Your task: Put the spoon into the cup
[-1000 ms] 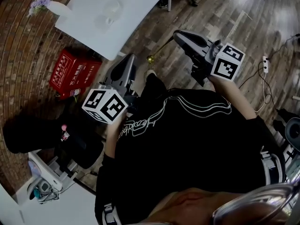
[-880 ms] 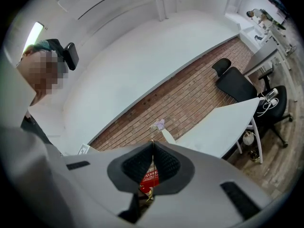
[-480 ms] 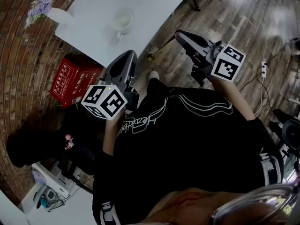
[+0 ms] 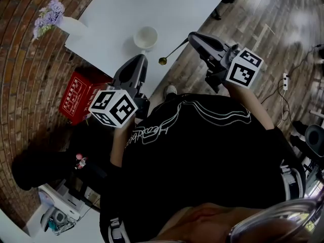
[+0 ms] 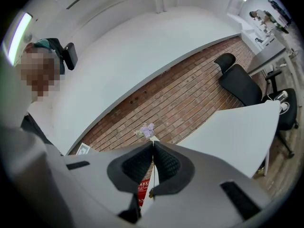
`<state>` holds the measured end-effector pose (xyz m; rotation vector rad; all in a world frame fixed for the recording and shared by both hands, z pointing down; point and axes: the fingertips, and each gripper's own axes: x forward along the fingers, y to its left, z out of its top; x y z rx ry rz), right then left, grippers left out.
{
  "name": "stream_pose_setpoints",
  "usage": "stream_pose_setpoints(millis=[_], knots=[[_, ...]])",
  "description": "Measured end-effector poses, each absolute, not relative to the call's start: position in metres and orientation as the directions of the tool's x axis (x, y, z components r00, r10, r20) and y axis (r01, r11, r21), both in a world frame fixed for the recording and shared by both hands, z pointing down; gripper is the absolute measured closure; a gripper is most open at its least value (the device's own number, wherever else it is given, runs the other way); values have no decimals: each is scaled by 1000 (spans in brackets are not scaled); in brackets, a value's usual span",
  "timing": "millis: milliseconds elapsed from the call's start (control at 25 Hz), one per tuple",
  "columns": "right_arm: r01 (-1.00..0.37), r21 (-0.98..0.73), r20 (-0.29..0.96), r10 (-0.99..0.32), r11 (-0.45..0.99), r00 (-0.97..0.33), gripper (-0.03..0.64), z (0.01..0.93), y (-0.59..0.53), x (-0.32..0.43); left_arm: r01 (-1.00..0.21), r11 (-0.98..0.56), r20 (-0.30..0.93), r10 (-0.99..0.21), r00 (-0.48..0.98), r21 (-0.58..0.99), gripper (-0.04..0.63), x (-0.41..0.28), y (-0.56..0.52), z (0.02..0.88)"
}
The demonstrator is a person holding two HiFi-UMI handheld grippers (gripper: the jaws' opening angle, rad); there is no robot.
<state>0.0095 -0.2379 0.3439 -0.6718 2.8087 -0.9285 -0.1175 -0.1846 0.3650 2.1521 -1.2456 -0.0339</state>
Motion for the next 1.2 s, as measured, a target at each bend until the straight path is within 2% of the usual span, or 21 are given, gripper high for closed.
stream_pose_setpoints(millis=[760,1200], knots=[[-380,-555,40,-433,740,-900,618,354,-308,-61,-773,-299,303,-794,526,559,588,-181,-238,388],[-435,-517,134,-432,737,-892,618,398,-335,-81,-766,-231,338,-794,504,599,589,-202,-242,412]])
